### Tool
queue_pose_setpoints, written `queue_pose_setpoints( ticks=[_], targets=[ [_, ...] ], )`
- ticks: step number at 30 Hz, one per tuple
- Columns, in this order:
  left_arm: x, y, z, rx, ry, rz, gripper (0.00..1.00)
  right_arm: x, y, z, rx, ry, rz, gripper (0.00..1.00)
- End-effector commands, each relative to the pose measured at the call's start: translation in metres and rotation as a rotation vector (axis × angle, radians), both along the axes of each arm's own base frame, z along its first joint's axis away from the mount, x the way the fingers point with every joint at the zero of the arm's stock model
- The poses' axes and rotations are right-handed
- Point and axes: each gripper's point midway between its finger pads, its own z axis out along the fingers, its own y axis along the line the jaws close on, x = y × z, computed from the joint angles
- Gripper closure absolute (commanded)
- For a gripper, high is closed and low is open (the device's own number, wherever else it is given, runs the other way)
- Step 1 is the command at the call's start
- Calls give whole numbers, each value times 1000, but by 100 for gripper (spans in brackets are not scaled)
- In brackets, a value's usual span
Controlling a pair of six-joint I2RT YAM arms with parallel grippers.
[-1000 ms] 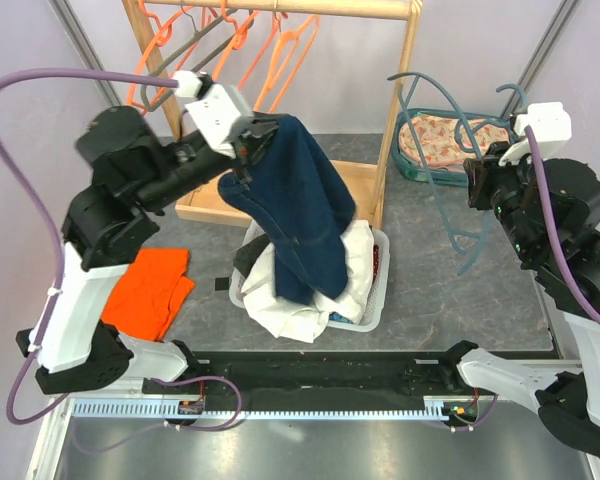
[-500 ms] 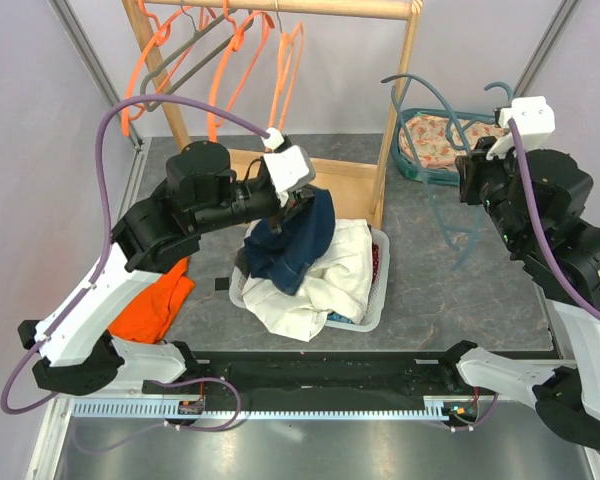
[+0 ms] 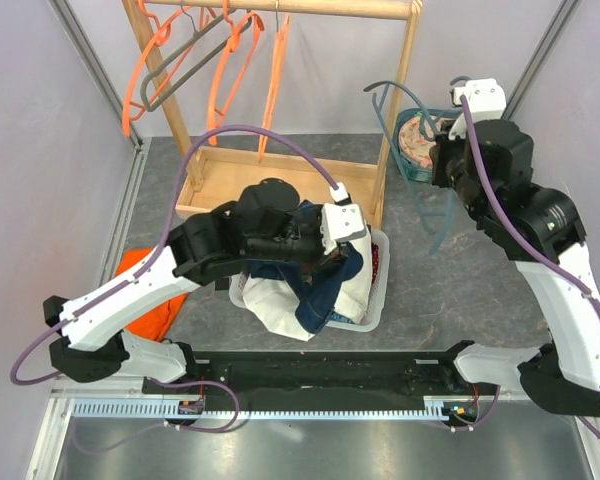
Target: Remove the skirt from the hanger
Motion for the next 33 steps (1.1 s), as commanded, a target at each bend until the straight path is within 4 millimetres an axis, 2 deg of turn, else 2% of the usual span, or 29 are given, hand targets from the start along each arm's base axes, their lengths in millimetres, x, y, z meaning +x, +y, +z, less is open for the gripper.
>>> queue_pose_setpoints(
  ticks=[1,2,4,5,7,9,10,11,12,14,16,17,18,19,20,22,23,24,25,27,29,30,31,33],
  targets=[
    [17,6,-49,161,15,74,98,13,12,9,42,-8,5,100],
    [23,6,-67,215,43,86,98,14,13,11,41,-9,5,100],
    [48,24,-91,267,159,166,98,22,16,10,26,-2,4,100],
    [70,35,-107,301,215,215,98,23,16,16,29,-14,4,100],
    [78,50,-134,379,223,223,98,28,18,16,12,-15,2,100],
    [85,63,-154,437,178,251,98,34,21,23,12,-39,3,100],
    [84,70,-177,489,173,242,98,36,22,28,17,-56,2,100],
    [85,75,-187,515,164,248,98,38,23,34,11,-70,4,100],
    [84,85,-206,568,163,260,98,39,24,38,3,-82,-4,100],
    [88,89,-218,583,137,266,98,43,25,49,-38,-116,-20,100],
    [83,97,-236,617,132,253,98,45,27,59,-80,-153,-64,100],
    [84,96,-242,621,114,249,96,47,41,60,-144,-159,-44,100],
    [84,105,-255,658,106,264,94,48,44,61,-181,-166,-68,100],
    [86,108,-262,673,98,267,82,49,39,66,-210,-184,-144,100],
    [90,108,-265,674,75,281,67,54,55,58,-270,-171,-153,100],
    [89,116,-282,714,70,280,42,58,56,58,-360,-171,-219,100],
    [95,116,-284,713,44,298,39,65,68,49,-403,-158,-218,100],
    [93,123,-294,731,40,302,35,67,71,48,-439,-155,-223,100],
    [95,123,-297,727,20,302,21,69,74,48,-436,-162,-234,100],
    [96,127,-306,729,4,314,17,76,81,42,-459,-158,-241,100],
    [95,129,-306,733,8,331,14,83,87,41,-483,-163,-247,100],
    [96,128,-301,725,13,347,13,85,89,41,-490,-164,-252,100],
    [97,128,-295,718,11,356,1,86,90,45,-500,-170,-252,100],
    [97,124,-269,676,16,372,0,92,94,40,-524,-163,-261,100]
  ],
)
